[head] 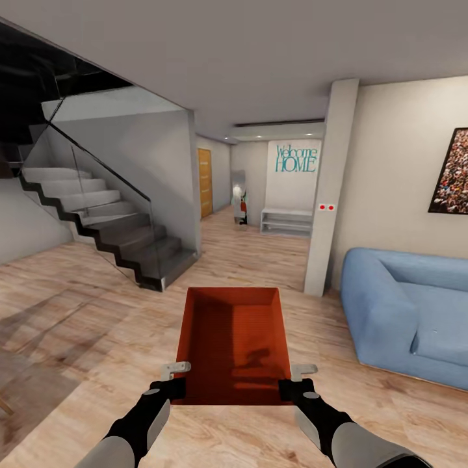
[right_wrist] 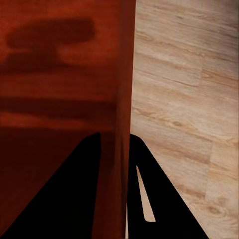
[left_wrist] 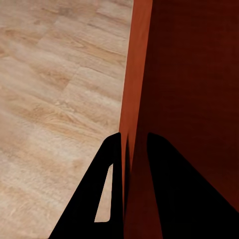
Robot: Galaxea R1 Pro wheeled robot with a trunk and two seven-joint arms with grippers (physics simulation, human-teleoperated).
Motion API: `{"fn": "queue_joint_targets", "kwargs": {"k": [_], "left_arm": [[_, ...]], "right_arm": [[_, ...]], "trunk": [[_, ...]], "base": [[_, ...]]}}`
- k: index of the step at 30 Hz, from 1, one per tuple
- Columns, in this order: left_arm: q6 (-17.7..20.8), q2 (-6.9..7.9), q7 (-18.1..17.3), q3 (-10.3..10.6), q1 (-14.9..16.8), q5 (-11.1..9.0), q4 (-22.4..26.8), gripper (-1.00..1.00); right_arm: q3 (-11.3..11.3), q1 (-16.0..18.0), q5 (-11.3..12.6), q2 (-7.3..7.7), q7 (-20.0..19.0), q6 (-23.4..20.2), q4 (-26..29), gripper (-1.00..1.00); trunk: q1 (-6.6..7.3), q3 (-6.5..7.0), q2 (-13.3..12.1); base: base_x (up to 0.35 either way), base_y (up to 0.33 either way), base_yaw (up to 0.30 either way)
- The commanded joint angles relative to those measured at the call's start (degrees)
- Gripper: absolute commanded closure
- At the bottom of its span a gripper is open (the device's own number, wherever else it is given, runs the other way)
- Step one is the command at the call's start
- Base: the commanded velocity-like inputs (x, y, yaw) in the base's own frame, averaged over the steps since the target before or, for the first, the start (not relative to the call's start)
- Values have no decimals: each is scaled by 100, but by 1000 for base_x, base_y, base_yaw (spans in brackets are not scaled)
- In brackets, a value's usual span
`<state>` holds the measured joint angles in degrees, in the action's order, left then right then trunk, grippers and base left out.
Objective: Move the two storage containers from the living room to the garage. In the garage, place one container on the floor and stack the other container on top of it (either order is fine).
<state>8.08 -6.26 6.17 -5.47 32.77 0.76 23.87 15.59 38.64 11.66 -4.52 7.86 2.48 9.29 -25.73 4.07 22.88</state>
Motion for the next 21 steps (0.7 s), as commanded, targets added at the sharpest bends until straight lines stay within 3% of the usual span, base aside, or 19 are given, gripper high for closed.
{"fn": "queue_joint_targets", "kwargs": {"k": [1, 21], "left_arm": [[-8, 107, 121, -51, 1, 113, 31, 100], [-8, 107, 118, -51, 1, 117, 29, 100]], "right_arm": [[-56, 3, 99, 3, 31, 26, -24, 100], [-56, 3, 108, 3, 22, 24, -24, 100]], "trunk": [[-5, -2, 4], [-5, -2, 4]], "base": [[322, 0, 0], [322, 0, 0]]}}
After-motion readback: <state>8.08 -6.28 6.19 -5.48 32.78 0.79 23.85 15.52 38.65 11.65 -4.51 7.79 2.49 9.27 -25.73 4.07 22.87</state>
